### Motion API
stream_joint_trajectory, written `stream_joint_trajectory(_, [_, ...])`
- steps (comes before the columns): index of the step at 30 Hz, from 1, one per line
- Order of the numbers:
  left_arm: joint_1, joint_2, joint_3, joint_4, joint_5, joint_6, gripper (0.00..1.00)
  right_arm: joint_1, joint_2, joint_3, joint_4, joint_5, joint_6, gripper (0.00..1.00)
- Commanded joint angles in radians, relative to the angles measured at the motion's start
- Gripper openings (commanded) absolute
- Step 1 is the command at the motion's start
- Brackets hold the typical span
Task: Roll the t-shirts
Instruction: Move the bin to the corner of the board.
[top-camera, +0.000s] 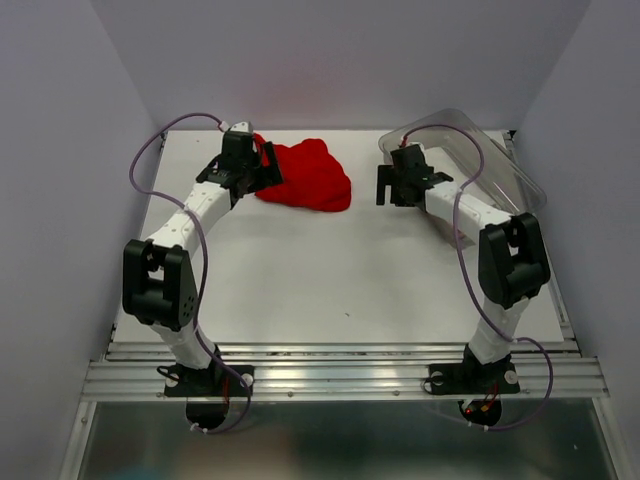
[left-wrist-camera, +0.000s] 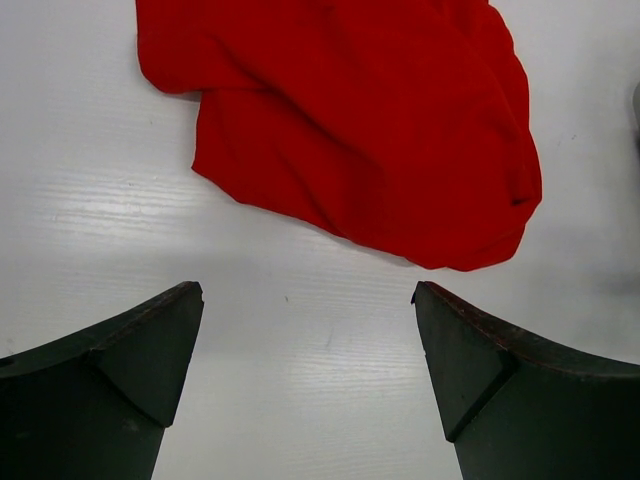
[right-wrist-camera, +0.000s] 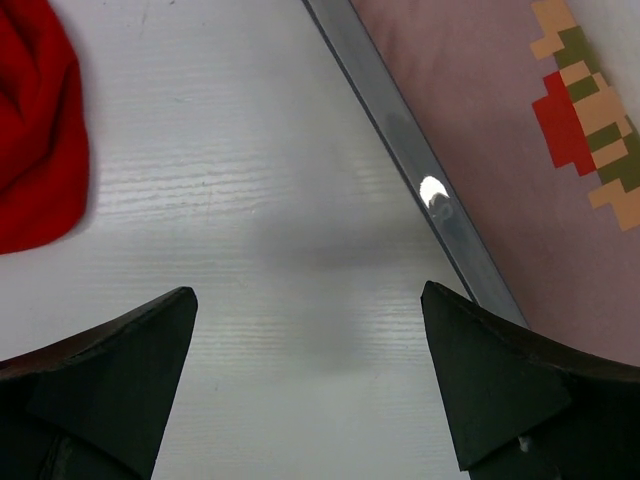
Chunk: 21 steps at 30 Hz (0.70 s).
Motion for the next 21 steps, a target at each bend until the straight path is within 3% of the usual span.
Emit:
stream_joint_trajectory(1, [0.006, 0.02, 0.068, 0.015, 0.021, 0.011, 0.99, -0.002, -0.076, 0.018, 0.022, -0.13, -0.029, 1.0])
stream_joint_trajectory(6, [0.02, 0.111, 0.167, 0.024, 0.021, -0.02, 0.99, 0.021, -0.151, -0.024, 0.032, -0.273, 0.018, 1.0])
stream_joint_trajectory(16, [0.03, 0.451, 0.457, -0.033, 0.0, -0.043, 0.96, 0.059, -0.331, -0.203, 0.012, -0.3, 0.117, 1.0])
stream_joint_trajectory(21, [0.031, 0.579, 0.586, -0.062, -0.009, -0.055, 0.77, 0.059, -0.418, -0.249, -0.015, -0.294, 0.141, 1.0])
